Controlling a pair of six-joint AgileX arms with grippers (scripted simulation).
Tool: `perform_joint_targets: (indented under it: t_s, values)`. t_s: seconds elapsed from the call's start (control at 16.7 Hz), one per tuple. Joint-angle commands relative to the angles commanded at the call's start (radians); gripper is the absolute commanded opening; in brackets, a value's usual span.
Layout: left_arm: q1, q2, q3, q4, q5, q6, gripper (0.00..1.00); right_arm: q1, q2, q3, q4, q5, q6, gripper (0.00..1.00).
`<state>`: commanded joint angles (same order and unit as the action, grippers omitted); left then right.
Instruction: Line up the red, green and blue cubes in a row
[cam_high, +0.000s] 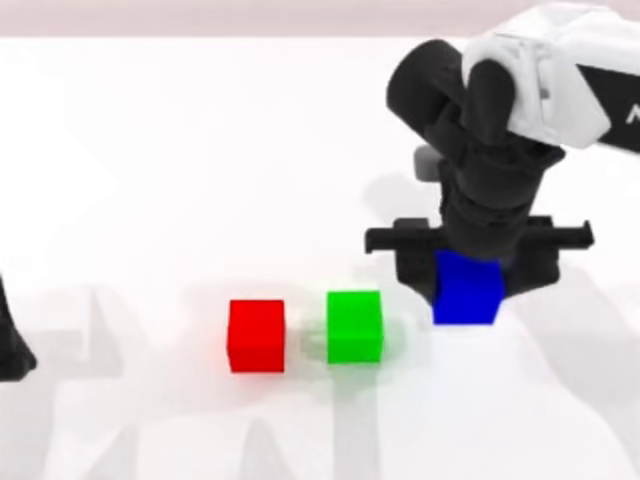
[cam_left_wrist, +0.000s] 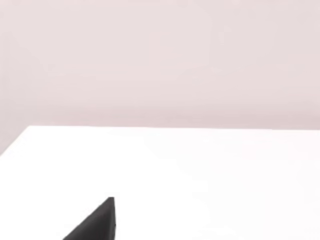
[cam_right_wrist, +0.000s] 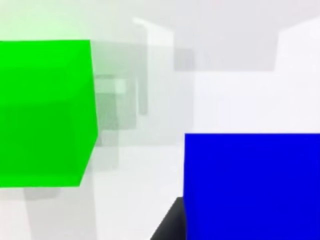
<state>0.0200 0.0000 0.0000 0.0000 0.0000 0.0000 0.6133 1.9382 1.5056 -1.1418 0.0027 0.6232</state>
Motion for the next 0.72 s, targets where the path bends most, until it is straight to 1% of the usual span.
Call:
perform_joint_targets:
  t_s: [0.36, 0.48, 0.66, 0.72]
  values:
    - [0.000, 0.000, 0.000, 0.000, 0.000, 0.000, 1.00, 0.005, 0.060, -0.138, 0.209, 0.001, 0.003, 0.00]
    - [0.000, 0.000, 0.000, 0.000, 0.000, 0.000, 1.00, 0.007, 0.072, -0.163, 0.240, 0.001, 0.003, 0.00]
    - [0.000, 0.000, 0.000, 0.000, 0.000, 0.000, 1.00, 0.007, 0.073, -0.164, 0.241, 0.001, 0.003, 0.00]
    - [0.000, 0.000, 0.000, 0.000, 0.000, 0.000, 1.00, 0.007, 0.073, -0.164, 0.241, 0.001, 0.003, 0.08]
